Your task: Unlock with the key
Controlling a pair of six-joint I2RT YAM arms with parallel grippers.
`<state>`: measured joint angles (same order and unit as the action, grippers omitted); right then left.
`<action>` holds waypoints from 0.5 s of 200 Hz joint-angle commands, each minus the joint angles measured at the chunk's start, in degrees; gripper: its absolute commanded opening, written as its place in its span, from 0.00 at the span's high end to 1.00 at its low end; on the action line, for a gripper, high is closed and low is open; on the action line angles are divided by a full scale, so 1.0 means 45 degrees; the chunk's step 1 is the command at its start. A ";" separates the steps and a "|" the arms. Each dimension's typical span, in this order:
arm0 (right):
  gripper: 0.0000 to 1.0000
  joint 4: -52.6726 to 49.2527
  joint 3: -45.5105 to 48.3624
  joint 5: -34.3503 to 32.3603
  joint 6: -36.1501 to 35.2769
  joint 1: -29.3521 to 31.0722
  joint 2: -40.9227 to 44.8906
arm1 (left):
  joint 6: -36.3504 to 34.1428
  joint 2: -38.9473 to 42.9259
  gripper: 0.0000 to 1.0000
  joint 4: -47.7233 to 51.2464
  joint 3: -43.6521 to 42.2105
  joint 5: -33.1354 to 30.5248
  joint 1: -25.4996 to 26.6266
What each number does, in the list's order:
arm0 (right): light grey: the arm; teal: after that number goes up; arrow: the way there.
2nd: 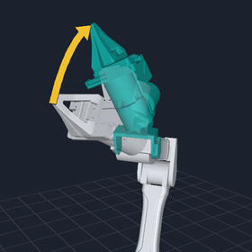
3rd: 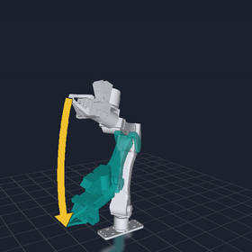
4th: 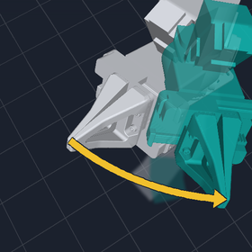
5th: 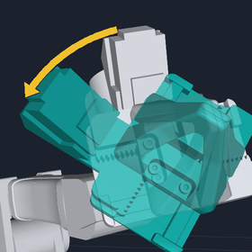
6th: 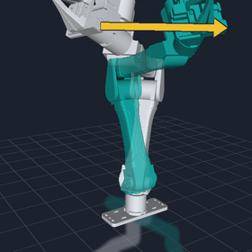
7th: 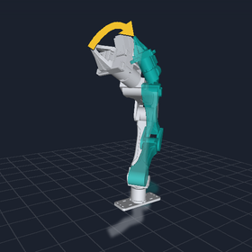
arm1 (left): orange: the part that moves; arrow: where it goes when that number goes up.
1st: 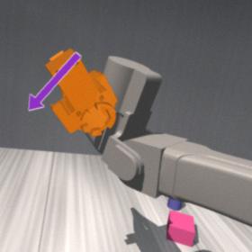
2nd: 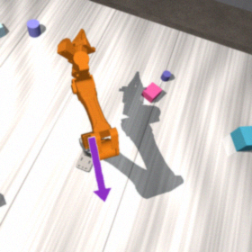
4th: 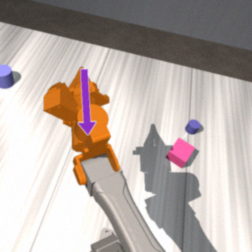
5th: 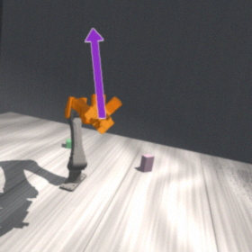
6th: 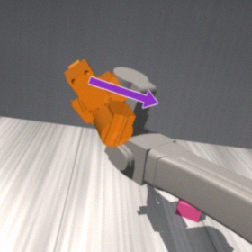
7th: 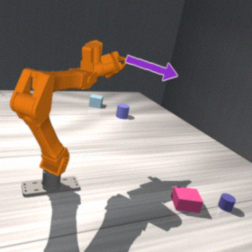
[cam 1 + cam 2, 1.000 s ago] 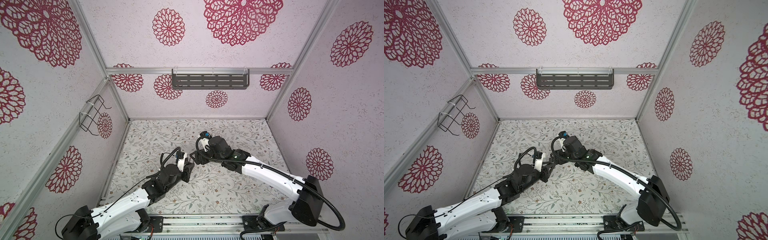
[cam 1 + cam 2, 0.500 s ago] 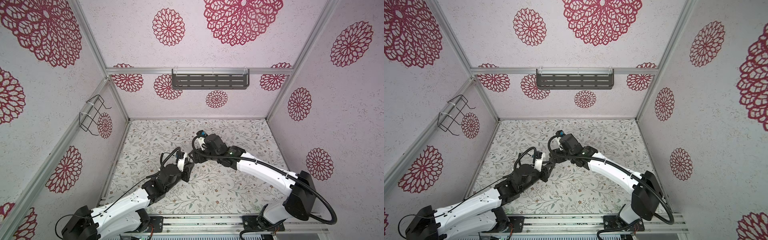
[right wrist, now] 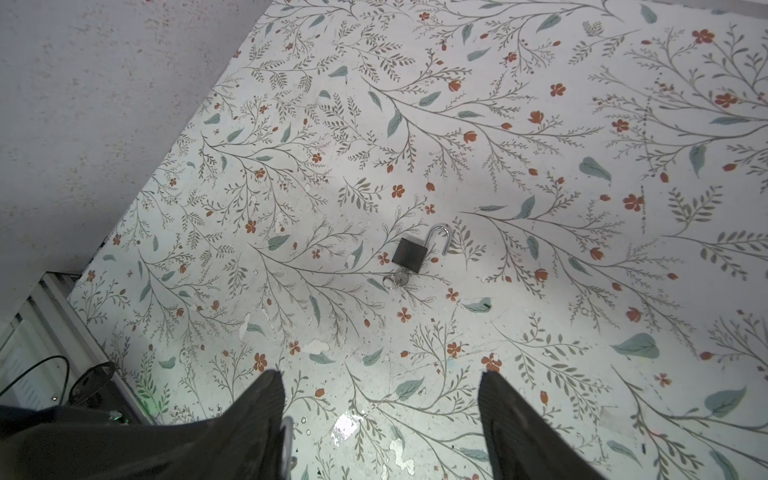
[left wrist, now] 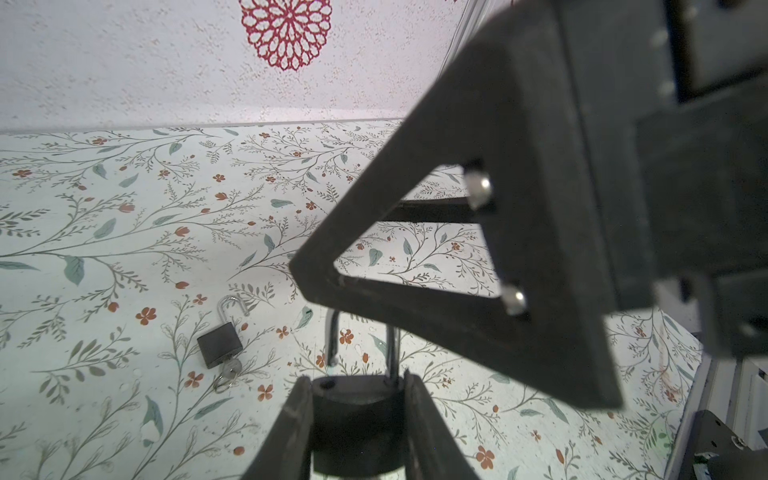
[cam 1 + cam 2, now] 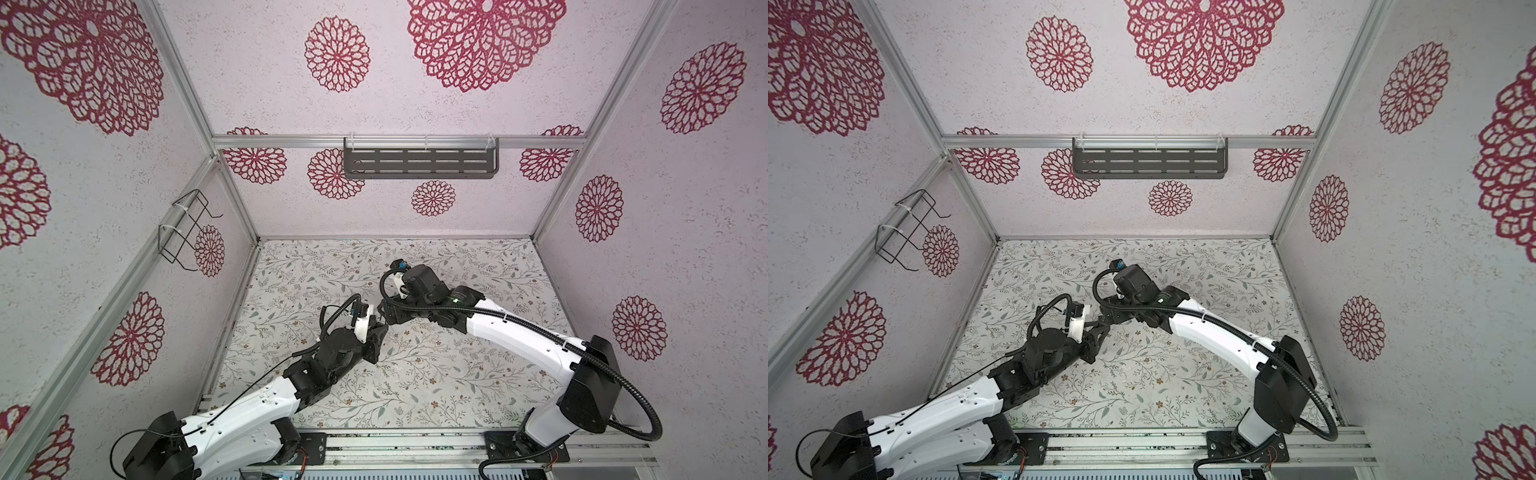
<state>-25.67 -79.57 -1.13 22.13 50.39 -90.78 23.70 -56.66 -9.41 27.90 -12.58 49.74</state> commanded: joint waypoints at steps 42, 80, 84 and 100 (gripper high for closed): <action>0.23 -0.1055 -0.0823 -0.0274 -0.1143 -0.0186 -0.0217 | -0.0306 0.0595 1.00 -0.0581 -0.0379 -0.0112 0.0120; 0.23 -0.1131 -0.0833 0.0191 -0.1497 -0.0329 -0.0139 | -0.0361 0.0697 1.00 -0.0659 -0.0451 -0.0076 0.0112; 0.23 -0.1141 -0.0854 0.0188 -0.1516 -0.0322 -0.0121 | -0.0382 0.0680 1.00 -0.0663 -0.0453 -0.0058 0.0119; 0.23 -0.1324 -0.0939 -0.0029 -0.1668 -0.0363 -0.0168 | -0.0427 0.0658 1.00 -0.0717 -0.0440 -0.0018 0.0120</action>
<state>-29.34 -81.60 -1.04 17.26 49.21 -92.23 23.57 -54.68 -9.56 26.17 -12.56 49.74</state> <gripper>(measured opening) 0.769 0.334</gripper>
